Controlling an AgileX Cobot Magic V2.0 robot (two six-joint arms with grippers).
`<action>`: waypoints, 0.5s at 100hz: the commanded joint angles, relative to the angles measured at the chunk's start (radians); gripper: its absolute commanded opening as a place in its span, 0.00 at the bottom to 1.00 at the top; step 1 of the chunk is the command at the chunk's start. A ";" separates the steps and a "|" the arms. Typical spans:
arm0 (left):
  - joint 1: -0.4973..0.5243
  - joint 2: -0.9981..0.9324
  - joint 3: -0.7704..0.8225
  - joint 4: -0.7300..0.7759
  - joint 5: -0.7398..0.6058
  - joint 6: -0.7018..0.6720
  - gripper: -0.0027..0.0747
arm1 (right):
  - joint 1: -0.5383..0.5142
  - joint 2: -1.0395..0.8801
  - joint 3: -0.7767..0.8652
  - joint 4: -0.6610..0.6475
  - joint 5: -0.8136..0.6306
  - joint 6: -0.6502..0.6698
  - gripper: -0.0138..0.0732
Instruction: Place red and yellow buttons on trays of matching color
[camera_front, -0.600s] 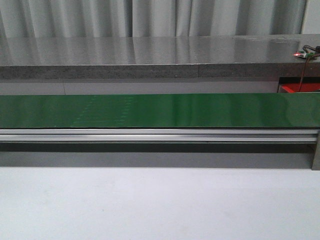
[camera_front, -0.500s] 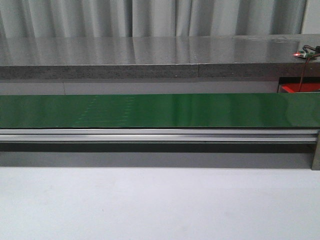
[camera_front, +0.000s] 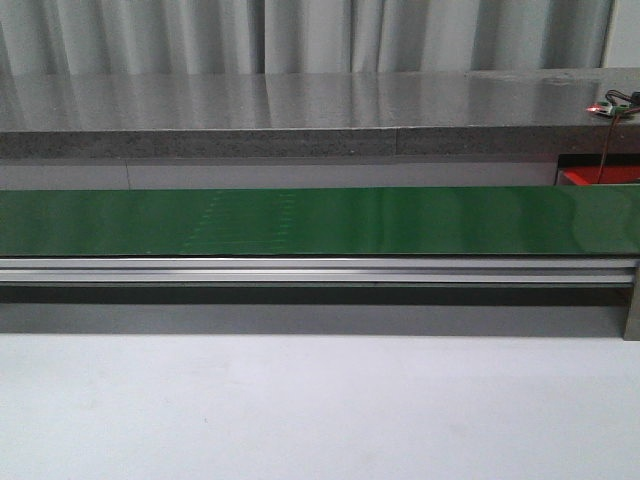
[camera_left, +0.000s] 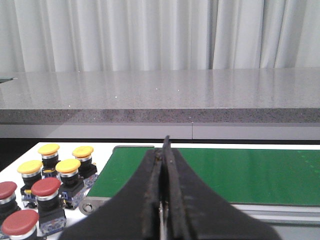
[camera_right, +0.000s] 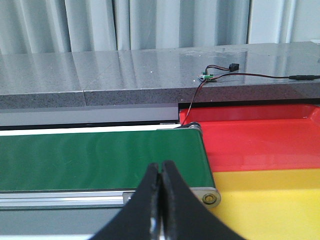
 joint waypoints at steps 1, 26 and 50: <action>0.005 0.002 -0.081 -0.030 -0.022 -0.007 0.01 | -0.008 -0.016 -0.018 -0.013 -0.075 -0.002 0.08; 0.005 0.207 -0.313 -0.107 0.188 -0.007 0.01 | -0.008 -0.016 -0.018 -0.013 -0.075 -0.002 0.08; 0.005 0.470 -0.497 -0.100 0.164 -0.007 0.01 | -0.008 -0.016 -0.018 -0.013 -0.075 -0.002 0.08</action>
